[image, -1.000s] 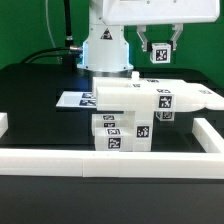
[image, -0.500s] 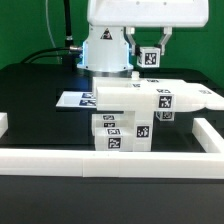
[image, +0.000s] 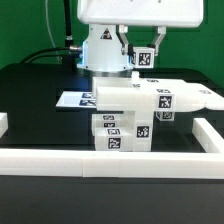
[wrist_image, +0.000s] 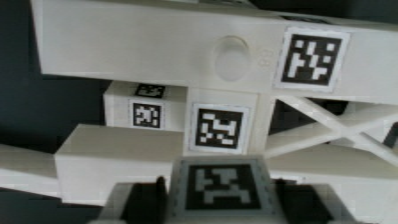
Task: Assemble chair
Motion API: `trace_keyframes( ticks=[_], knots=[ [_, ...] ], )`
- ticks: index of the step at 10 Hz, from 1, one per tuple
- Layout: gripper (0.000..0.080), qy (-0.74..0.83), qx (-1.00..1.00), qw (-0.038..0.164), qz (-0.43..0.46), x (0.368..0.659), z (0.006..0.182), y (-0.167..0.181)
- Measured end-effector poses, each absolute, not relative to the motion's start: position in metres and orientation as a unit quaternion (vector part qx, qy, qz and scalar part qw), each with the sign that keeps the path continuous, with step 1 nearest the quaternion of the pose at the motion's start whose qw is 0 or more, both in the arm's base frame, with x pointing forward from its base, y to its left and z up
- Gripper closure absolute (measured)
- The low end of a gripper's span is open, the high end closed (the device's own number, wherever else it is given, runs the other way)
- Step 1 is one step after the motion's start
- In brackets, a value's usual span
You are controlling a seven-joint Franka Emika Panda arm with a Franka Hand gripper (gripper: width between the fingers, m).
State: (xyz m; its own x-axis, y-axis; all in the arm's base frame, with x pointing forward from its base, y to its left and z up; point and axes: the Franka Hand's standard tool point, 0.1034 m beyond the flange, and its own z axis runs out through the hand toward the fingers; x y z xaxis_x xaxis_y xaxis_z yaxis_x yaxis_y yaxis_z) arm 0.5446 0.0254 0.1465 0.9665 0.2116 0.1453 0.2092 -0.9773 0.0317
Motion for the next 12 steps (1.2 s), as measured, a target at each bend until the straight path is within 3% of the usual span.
trace_keyframes(
  ticks=[3,12],
  knots=[
    [0.0514,0.112,0.992,0.01,0.064,0.573,0.152,0.019],
    [0.0514,0.067,0.997,0.005,0.049,0.582,0.144,0.038]
  ],
)
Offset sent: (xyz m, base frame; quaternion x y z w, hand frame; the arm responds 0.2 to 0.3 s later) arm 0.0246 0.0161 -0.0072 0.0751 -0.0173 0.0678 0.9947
